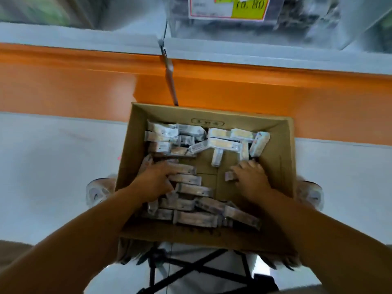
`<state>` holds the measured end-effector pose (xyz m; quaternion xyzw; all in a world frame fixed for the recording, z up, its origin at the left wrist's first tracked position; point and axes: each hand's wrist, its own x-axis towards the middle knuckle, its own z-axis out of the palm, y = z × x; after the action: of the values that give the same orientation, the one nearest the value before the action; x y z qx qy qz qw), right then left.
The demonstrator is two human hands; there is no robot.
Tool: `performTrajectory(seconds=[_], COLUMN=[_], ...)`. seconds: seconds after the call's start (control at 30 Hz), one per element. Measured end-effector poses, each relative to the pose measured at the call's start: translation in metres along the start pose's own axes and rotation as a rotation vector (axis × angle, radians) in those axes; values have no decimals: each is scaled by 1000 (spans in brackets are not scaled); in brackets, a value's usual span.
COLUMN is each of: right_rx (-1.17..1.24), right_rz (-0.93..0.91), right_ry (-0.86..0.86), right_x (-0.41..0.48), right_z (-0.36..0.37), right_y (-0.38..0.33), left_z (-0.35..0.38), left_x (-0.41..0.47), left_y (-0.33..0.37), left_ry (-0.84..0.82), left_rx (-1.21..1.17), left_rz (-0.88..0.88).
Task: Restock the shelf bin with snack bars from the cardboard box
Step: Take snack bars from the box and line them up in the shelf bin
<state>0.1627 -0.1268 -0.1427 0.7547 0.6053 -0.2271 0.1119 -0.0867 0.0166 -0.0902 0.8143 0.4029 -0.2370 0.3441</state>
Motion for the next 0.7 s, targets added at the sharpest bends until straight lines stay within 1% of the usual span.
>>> performTrajectory(seconds=[0.1, 0.17, 0.27, 0.3, 0.33, 0.37, 0.4, 0.47, 0.5, 0.57, 0.7], right_rx=[-72, -111, -159, -121, -34, 116, 305, 670, 793, 848, 688], right_rz=[-1, 4, 41, 46, 37, 17, -3, -21, -13, 32, 67], right_ry=[-46, -64, -51, -29, -2, 14, -11, -171, -260, -360, -410], right_x=[6, 10, 12, 13, 14, 14, 15, 15, 14, 13, 14], right_z=[7, 12, 17, 19, 20, 20, 17, 10, 8, 14, 29], right_y=[3, 3, -5, -7, -11, -17, -26, -48, -58, -74, -84], left_z=[3, 4, 8, 11, 14, 18, 21, 25, 26, 26, 21], left_x=[1, 4, 8, 9, 10, 11, 12, 11, 10, 6, -1], left_y=[-17, -24, -27, -28, -28, -28, -27, -25, -23, -20, -16], left_ry=[-19, -4, -4, 8, 24, 42, 62, 122, 164, 227, 222], left_rx=[0, -16, 36, 69, 92, 113, 124, 103, 71, -34, -232], left_rz=[-9, 18, 30, 27, 21, 18, 15, 9, 7, -10, -90])
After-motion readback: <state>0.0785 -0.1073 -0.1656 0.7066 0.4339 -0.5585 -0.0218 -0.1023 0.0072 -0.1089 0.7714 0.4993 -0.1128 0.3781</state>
